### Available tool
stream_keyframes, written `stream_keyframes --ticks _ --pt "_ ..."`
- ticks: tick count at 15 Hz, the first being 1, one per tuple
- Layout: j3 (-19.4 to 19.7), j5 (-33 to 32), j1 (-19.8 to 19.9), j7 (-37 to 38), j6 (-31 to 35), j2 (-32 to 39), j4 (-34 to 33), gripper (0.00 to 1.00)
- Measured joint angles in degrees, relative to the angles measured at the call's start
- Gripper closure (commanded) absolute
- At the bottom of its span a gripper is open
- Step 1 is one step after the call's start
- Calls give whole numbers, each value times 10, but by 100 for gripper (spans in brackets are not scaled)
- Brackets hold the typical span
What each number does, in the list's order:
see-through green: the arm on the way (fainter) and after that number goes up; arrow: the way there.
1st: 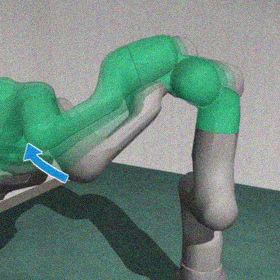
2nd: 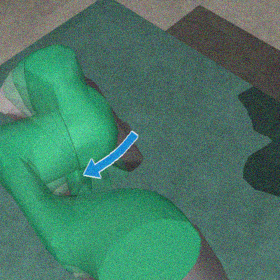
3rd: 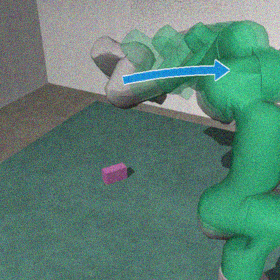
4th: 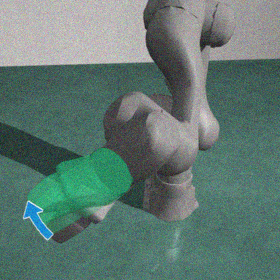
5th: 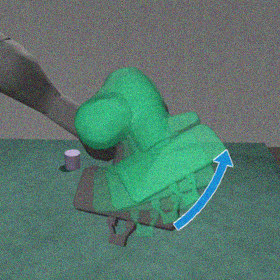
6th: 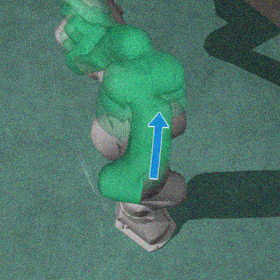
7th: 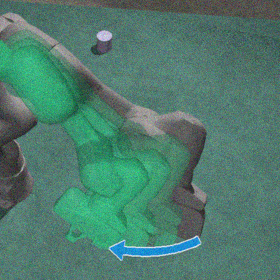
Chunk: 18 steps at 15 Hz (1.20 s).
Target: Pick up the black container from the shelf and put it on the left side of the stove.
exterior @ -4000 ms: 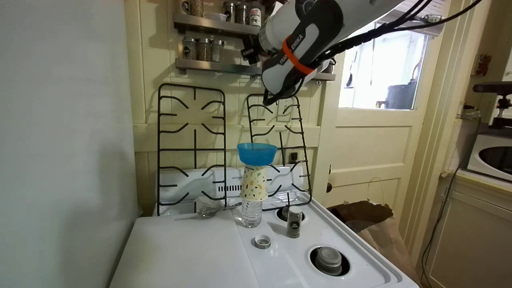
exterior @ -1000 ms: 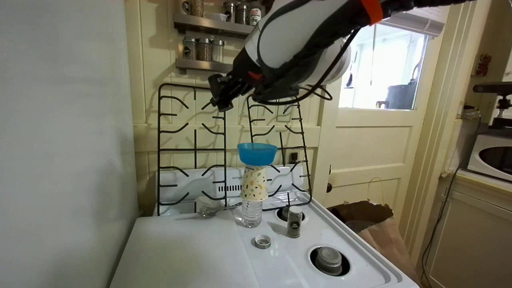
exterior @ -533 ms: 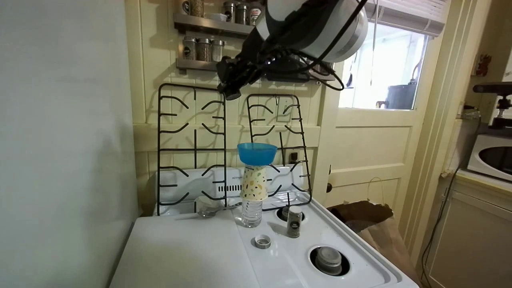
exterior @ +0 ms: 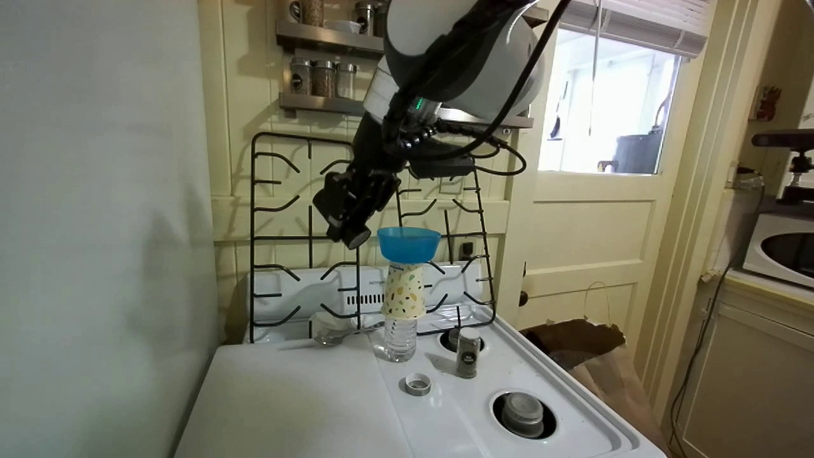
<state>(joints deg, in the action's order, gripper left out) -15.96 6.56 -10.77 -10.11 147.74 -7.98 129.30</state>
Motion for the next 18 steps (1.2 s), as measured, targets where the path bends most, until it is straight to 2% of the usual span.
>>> stream_keyframes --ticks 3,4,6,10,12,15,18 --pt "4 3 -19 -25 -89 25 -28 81" --pt "5 3 -20 -29 -99 37 -36 81" --pt "10 -20 -19 -24 -92 70 -49 81" --pt "26 -88 -15 9 -13 169 -72 81" --pt "37 -150 -21 38 -3 215 -94 81" --pt "70 -283 -52 96 -19 252 -135 81" --pt "76 -344 -79 111 -45 267 -177 81"
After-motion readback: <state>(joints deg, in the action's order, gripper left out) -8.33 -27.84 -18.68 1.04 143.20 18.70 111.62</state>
